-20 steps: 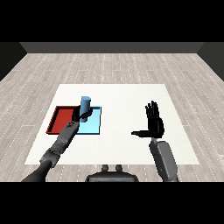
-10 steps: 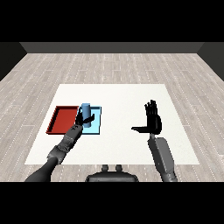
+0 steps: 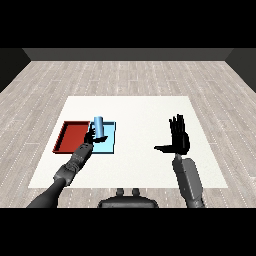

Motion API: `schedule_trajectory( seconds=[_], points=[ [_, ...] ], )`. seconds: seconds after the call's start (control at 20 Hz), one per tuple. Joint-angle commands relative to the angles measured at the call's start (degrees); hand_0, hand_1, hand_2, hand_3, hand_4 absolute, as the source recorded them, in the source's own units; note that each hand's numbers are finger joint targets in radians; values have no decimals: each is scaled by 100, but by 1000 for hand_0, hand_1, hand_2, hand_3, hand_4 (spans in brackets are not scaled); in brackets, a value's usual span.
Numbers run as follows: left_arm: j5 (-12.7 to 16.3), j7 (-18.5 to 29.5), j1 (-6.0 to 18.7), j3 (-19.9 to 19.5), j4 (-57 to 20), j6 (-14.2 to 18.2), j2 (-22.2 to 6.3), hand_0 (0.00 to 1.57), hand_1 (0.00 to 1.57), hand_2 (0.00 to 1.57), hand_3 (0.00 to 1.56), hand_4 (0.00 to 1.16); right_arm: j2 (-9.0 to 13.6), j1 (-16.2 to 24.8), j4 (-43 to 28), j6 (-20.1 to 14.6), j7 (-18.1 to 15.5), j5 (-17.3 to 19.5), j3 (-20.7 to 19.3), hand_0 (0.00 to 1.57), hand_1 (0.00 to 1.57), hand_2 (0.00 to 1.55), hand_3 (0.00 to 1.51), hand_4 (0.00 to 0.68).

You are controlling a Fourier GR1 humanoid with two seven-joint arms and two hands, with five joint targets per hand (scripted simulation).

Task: Pick the blue can and put it in the blue box

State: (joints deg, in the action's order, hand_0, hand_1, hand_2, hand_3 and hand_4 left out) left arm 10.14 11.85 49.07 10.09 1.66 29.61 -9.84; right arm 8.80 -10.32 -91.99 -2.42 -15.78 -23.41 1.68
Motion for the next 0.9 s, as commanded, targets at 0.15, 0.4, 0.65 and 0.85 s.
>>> schedule_trajectory(
  seconds=[0.15, 0.4, 0.65, 0.85],
  points=[
    [122, 339, -51, -238, 228, 634, -81, 0, 0, 0, 0, 0, 89, 196, -198, 204, 60, -75, -60, 0, 0, 0, 0, 0],
    [648, 1828, 60, -807, 1456, 588, -77, 0, 0, 0, 0, 0, 44, -197, -298, -141, 276, 210, 74, 0, 0, 0, 0, 0],
    [690, 2910, -67, -629, 2668, -1012, 60, 0, 0, 0, 0, 0, 64, 143, -112, 131, 57, 288, 227, 0, 0, 0, 0, 0],
    [987, 3302, -940, -448, 3430, -2395, 346, 0, 0, 0, 0, 0, 200, 400, 112, 318, 0, 330, 227, 0, 0, 0, 0, 0]
  ],
)
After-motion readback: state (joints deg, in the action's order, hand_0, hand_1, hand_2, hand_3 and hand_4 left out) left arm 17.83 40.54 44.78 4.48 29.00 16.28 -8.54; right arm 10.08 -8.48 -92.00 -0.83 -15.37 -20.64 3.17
